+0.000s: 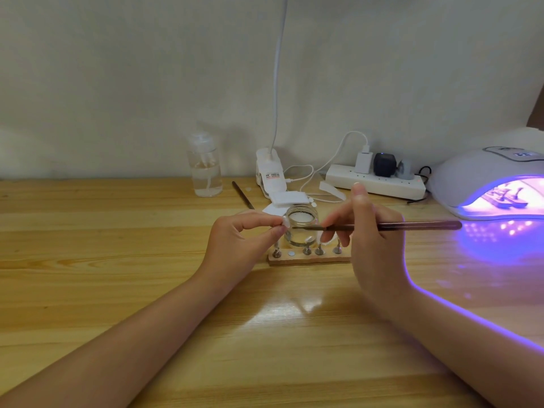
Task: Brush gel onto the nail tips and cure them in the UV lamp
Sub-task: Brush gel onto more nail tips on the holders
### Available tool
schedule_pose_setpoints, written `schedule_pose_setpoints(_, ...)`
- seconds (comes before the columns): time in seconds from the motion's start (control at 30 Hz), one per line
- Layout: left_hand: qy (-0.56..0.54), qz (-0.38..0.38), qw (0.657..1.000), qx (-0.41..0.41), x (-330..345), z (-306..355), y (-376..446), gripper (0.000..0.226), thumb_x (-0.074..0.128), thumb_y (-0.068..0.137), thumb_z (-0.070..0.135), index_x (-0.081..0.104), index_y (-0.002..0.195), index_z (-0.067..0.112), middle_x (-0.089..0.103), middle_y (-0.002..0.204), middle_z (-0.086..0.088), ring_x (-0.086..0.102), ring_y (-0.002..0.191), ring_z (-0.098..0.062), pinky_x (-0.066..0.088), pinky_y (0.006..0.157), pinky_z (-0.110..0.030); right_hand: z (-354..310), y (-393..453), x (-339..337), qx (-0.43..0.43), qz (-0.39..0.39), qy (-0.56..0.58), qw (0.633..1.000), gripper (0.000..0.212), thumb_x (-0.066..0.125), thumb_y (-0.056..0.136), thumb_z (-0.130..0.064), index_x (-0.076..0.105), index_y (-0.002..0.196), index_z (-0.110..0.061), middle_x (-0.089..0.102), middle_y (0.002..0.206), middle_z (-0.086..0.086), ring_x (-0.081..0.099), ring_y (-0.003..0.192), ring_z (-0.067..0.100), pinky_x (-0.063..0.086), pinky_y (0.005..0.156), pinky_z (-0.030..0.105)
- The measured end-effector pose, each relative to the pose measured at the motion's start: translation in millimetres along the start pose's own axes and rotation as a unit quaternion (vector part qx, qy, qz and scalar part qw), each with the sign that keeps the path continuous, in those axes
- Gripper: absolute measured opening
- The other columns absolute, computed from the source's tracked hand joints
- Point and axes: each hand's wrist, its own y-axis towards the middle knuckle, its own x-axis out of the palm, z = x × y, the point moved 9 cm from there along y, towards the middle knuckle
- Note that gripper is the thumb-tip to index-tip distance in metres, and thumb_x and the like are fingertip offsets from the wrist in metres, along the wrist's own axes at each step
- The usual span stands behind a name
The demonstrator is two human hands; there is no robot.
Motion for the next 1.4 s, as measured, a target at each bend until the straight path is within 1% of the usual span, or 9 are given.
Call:
schedule_pose_setpoints(0.17, 0.004, -0.005, 1.000, 0.001, 0.4, -0.1, -0.1, 0.018, 0.073, 0.071, 0.003, 0.072, 0.075, 0.021, 0.069, 0.078, 0.010, 0.063, 0.077, 0.004, 0.042, 0.073, -0.005, -2.3, 1.4, 7.8, -0.005, -0.024, -0.012, 1.000, 0.043, 0.042, 0.087, -0.034, 0.066, 0.065, -0.008, 0.064, 0.055, -0.003, 0.053, 0.047, -0.002, 0.038, 0.052, 0.006)
schedule_pose_setpoints(0.37, 0.007, 0.003, 1.000, -0.007, 0.0, -2.1, 0.6, 0.016, 0.073, 0.071, 0.004, 0.072, 0.073, 0.020, 0.069, 0.076, 0.011, 0.063, 0.076, 0.005, 0.041, 0.072, -0.004, 4.5, -0.5, 4.7, 0.020, -0.017, -0.002, 1.000, 0.052, 0.042, 0.096, -0.031, 0.064, 0.056, -0.007, 0.060, 0.046, 0.004, 0.051, 0.042, 0.002, 0.038, 0.052, 0.008)
schedule_pose_setpoints(0.5, 0.008, 0.000, 1.000, -0.007, 0.6, -1.6, 0.8, 0.015, 0.073, 0.071, 0.004, 0.073, 0.075, 0.018, 0.069, 0.077, 0.010, 0.063, 0.076, 0.005, 0.042, 0.072, -0.004, -0.6, 0.3, 3.5, 0.000, -0.007, 0.005, 1.000, 0.049, 0.041, 0.095, -0.032, 0.064, 0.059, -0.008, 0.061, 0.049, -0.002, 0.053, 0.045, 0.001, 0.038, 0.050, 0.008)
schedule_pose_setpoints(0.7, 0.004, -0.001, 1.000, -0.010, 1.4, -1.5, 0.3, 0.016, 0.073, 0.072, 0.003, 0.073, 0.073, 0.019, 0.068, 0.073, 0.010, 0.062, 0.072, 0.006, 0.041, 0.068, -0.004, 3.8, -1.7, 7.3, 0.017, -0.026, -0.013, 0.999, 0.048, 0.040, 0.084, -0.040, 0.066, 0.061, -0.007, 0.063, 0.052, 0.003, 0.054, 0.047, 0.001, 0.038, 0.052, 0.008)
schedule_pose_setpoints(0.8, 0.002, -0.001, 1.000, -0.011, 1.6, -1.0, 0.1, 0.017, 0.073, 0.072, 0.002, 0.072, 0.071, 0.019, 0.068, 0.068, 0.012, 0.062, 0.071, 0.006, 0.041, 0.067, -0.003, 4.1, -1.0, 2.8, 0.018, -0.014, 0.000, 1.000, 0.052, 0.042, 0.093, -0.037, 0.064, 0.055, -0.008, 0.061, 0.051, 0.010, 0.055, 0.045, 0.005, 0.038, 0.052, 0.008)
schedule_pose_setpoints(1.0, -0.004, 0.001, 1.000, -0.019, 1.0, -2.0, -0.5, 0.018, 0.073, 0.072, 0.002, 0.072, 0.069, 0.020, 0.067, 0.063, 0.013, 0.061, 0.068, 0.005, 0.042, 0.064, -0.004, -0.9, 1.1, 10.6, -0.007, -0.038, -0.026, 0.999, 0.042, 0.042, 0.092, -0.030, 0.065, 0.064, -0.009, 0.062, 0.053, -0.006, 0.054, 0.049, -0.003, 0.038, 0.053, 0.006)
schedule_pose_setpoints(1.13, 0.001, -0.002, 1.000, -0.017, 1.1, -0.7, -1.1, 0.020, 0.073, 0.072, 0.002, 0.072, 0.069, 0.021, 0.067, 0.064, 0.011, 0.061, 0.068, 0.005, 0.042, 0.064, -0.004, 0.7, 0.6, 9.1, 0.009, -0.043, -0.023, 0.999, 0.047, 0.041, 0.086, -0.037, 0.066, 0.061, -0.006, 0.061, 0.051, 0.001, 0.052, 0.046, 0.000, 0.037, 0.052, 0.008)
schedule_pose_setpoints(1.23, 0.002, -0.003, 1.000, -0.023, 1.3, -1.3, -1.1, 0.020, 0.072, 0.073, 0.001, 0.072, 0.068, 0.021, 0.067, 0.063, 0.013, 0.061, 0.069, 0.005, 0.042, 0.065, -0.004, 2.3, 3.2, 1.4, 0.010, -0.019, -0.019, 1.000, 0.054, 0.038, 0.096, -0.028, 0.064, 0.056, -0.003, 0.058, 0.045, 0.002, 0.050, 0.042, 0.002, 0.037, 0.051, 0.008)
schedule_pose_setpoints(1.4, 0.006, -0.007, 0.999, -0.030, 2.1, -2.7, -1.6, 0.017, 0.072, 0.073, 0.002, 0.072, 0.069, 0.019, 0.066, 0.065, 0.010, 0.060, 0.068, 0.005, 0.042, 0.065, -0.004, -0.6, 3.1, 8.2, -0.020, -0.047, -0.033, 0.998, 0.045, 0.040, 0.096, -0.023, 0.065, 0.061, -0.008, 0.060, 0.051, -0.005, 0.052, 0.047, -0.002, 0.036, 0.052, 0.006)
